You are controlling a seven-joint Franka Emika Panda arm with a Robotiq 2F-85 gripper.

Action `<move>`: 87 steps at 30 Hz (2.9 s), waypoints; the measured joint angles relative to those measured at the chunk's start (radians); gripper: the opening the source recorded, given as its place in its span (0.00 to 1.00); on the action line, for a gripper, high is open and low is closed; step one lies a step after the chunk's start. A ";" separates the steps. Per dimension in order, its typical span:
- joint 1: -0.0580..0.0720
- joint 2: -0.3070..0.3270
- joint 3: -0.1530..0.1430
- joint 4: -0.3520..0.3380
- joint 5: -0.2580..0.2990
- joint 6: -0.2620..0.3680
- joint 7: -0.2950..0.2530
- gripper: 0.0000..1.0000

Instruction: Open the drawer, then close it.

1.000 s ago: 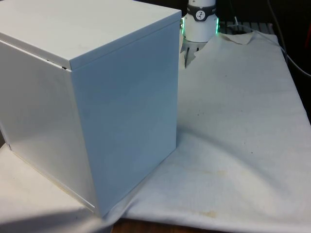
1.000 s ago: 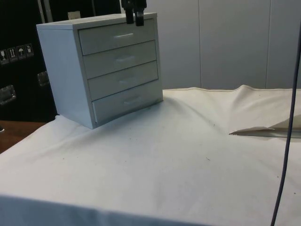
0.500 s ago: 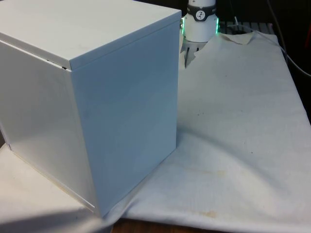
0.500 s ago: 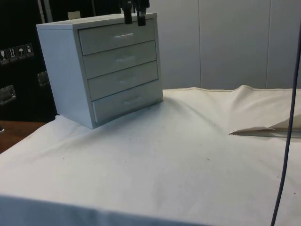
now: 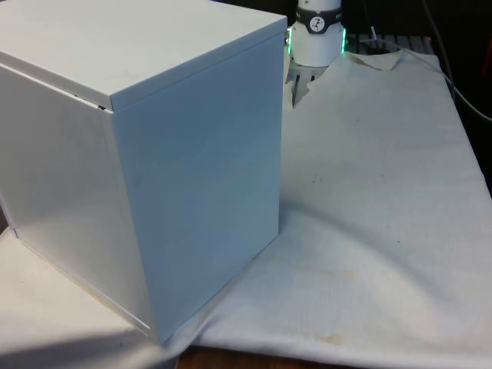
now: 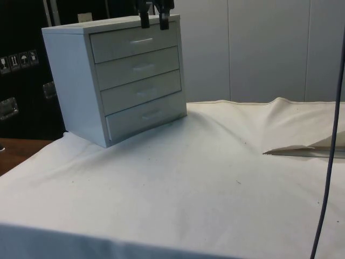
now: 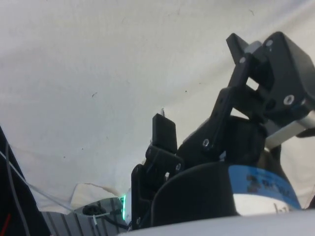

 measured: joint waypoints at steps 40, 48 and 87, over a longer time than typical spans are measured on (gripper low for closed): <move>-0.001 -0.082 -0.004 -0.138 -0.205 0.221 0.044 1.00; -0.002 -0.095 -0.005 -0.171 -0.266 0.291 0.083 1.00; -0.004 -0.085 -0.006 -0.288 -0.520 0.565 0.282 1.00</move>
